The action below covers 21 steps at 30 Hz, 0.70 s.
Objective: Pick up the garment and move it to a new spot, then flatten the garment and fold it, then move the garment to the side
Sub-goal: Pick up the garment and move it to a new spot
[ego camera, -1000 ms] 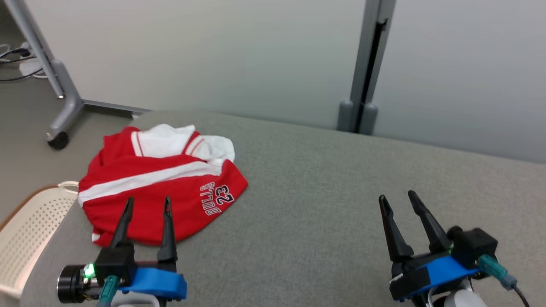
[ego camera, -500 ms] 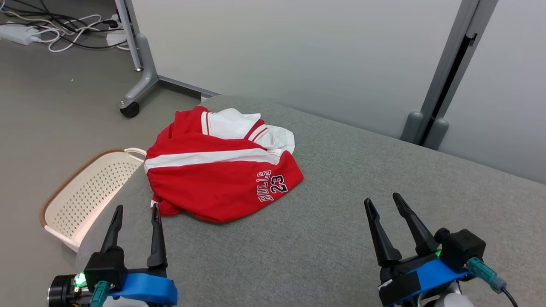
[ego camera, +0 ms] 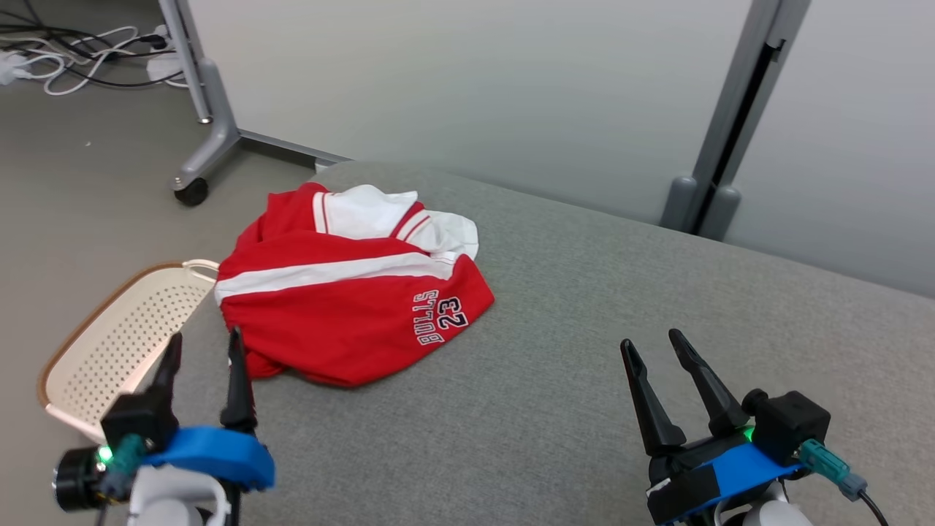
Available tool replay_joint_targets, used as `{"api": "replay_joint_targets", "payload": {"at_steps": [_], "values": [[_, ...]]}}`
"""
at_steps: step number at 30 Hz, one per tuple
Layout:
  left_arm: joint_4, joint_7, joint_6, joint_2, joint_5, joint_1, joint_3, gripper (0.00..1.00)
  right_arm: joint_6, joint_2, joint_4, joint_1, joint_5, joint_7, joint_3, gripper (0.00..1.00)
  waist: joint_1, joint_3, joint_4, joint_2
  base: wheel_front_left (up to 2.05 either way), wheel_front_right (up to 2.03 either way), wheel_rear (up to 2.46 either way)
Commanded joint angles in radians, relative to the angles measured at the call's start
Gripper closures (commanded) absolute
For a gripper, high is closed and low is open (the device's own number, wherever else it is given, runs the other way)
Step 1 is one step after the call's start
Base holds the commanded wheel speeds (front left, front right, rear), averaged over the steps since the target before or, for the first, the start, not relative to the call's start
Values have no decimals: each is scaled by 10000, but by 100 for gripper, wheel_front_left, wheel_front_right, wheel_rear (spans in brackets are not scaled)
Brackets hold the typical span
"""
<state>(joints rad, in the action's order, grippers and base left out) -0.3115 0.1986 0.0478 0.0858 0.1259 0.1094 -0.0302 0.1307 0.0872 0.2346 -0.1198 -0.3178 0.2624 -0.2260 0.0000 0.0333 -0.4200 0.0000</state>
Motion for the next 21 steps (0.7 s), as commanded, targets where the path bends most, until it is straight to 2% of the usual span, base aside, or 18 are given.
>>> {"api": "replay_joint_targets", "payload": {"at_steps": [1, 8, 12, 18, 21], "values": [[-7, -260, 21, 135, 101, 262, -93, 0, 1, 39, -42, -37, -1, 34, -2, 0, 0, -15, 88, 0, 0, 0, 0], [-256, -2724, 169, 1020, 844, 1691, -751, 0, 1, 69, -158, -272, 58, 34, 64, 0, 0, -515, 845, 0, 0, 0, 0], [-804, -3920, 260, 1744, 1338, 2495, -1221, 0, 1, 158, -250, -506, 67, 34, 187, 0, 0, -1015, 1383, 0, 0, 0, 0], [-2088, -5079, 463, 2419, 2029, 3487, -1578, 0, 1, 282, -339, -853, 98, 34, 295, 0, 0, -1731, 2112, 0, 0, 0, 0], [-2992, -5263, 418, 2792, 2237, 3868, -1835, 0, 1, 318, -415, -1080, 96, 34, 241, 0, 0, -2089, 2490, 0, 0, 0, 0]]}}
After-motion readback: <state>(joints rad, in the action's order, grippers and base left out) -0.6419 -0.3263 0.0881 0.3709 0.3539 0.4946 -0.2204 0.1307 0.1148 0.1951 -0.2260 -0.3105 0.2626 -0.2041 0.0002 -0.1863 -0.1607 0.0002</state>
